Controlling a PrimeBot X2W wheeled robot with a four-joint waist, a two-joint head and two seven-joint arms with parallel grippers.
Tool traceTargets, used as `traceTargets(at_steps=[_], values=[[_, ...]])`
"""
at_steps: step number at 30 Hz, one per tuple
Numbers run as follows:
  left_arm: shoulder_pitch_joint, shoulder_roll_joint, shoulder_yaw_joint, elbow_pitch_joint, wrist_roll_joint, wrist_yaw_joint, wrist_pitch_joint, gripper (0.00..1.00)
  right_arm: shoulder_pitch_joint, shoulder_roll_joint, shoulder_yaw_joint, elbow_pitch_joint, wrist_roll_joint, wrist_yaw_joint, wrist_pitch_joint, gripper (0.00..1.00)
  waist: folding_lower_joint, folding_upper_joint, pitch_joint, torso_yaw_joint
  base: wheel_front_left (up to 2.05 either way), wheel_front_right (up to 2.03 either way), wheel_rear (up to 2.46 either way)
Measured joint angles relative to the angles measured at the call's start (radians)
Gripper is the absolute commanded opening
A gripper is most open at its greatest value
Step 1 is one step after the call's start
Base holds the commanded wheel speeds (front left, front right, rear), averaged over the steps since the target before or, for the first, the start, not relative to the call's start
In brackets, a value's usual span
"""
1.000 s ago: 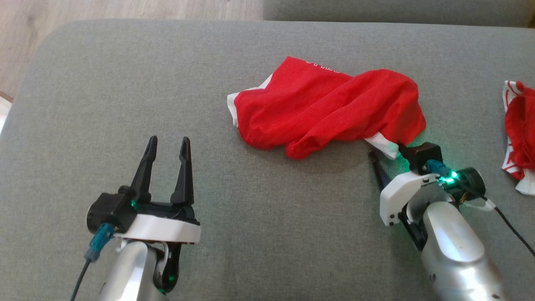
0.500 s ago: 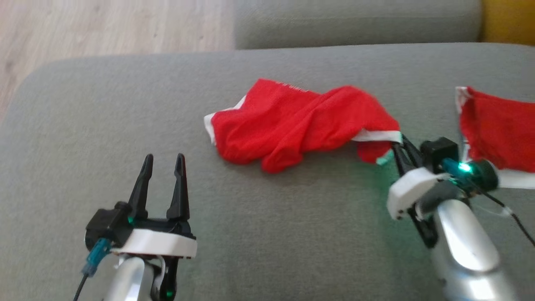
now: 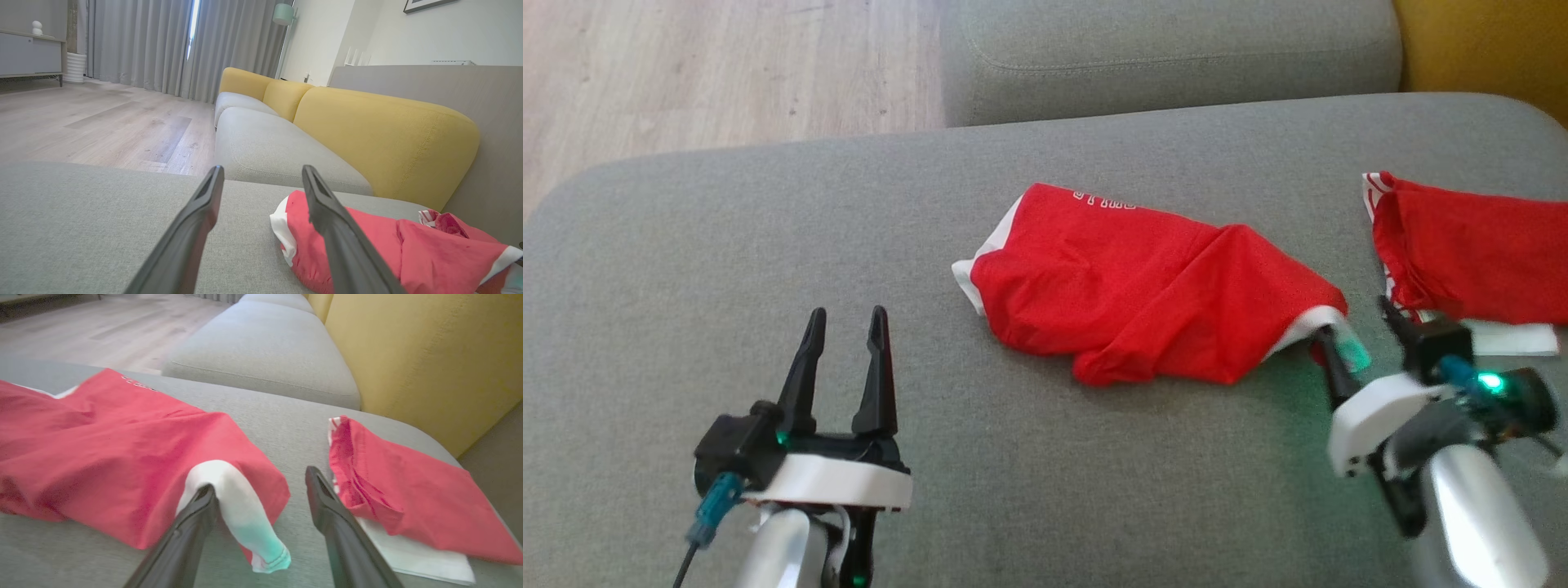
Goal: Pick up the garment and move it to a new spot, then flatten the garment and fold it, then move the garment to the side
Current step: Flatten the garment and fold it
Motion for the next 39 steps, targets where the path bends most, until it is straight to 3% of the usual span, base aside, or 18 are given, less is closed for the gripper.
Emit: traceTargets(at_steps=[11, 23, 30, 39], values=[[0.010, 0.000, 0.018, -0.003, 0.002, -0.001, 0.000, 1.00, 0.122, 0.046, 0.173, -0.158, 0.195, 0.000, -0.216, 1.00, 0.0000, 0.0000, 0.017, -0.023, 0.00, 0.00, 0.00], [0.006, 0.000, -0.009, 0.001, 0.002, -0.006, 0.000, 1.00, 0.099, 0.047, 0.220, -0.177, 0.210, 0.000, -0.240, 1.00, 0.0000, 0.0000, 0.030, 0.025, 0.00, 0.00, 0.00], [-0.041, 0.000, -0.049, 0.002, -0.016, -0.006, 0.000, 1.00, -0.104, -0.020, 0.372, -0.169, 0.212, 0.000, -0.079, 1.00, 0.0001, 0.0000, 0.075, 0.103, 0.00, 0.00, 0.00], [-0.088, -0.001, -0.138, 0.010, -0.073, 0.007, 0.000, 1.00, -0.358, -0.154, 0.691, 0.052, 0.385, 0.000, 0.201, 1.00, 0.0002, 0.0000, 0.140, 0.228, 0.00, 0.00, 0.00]])
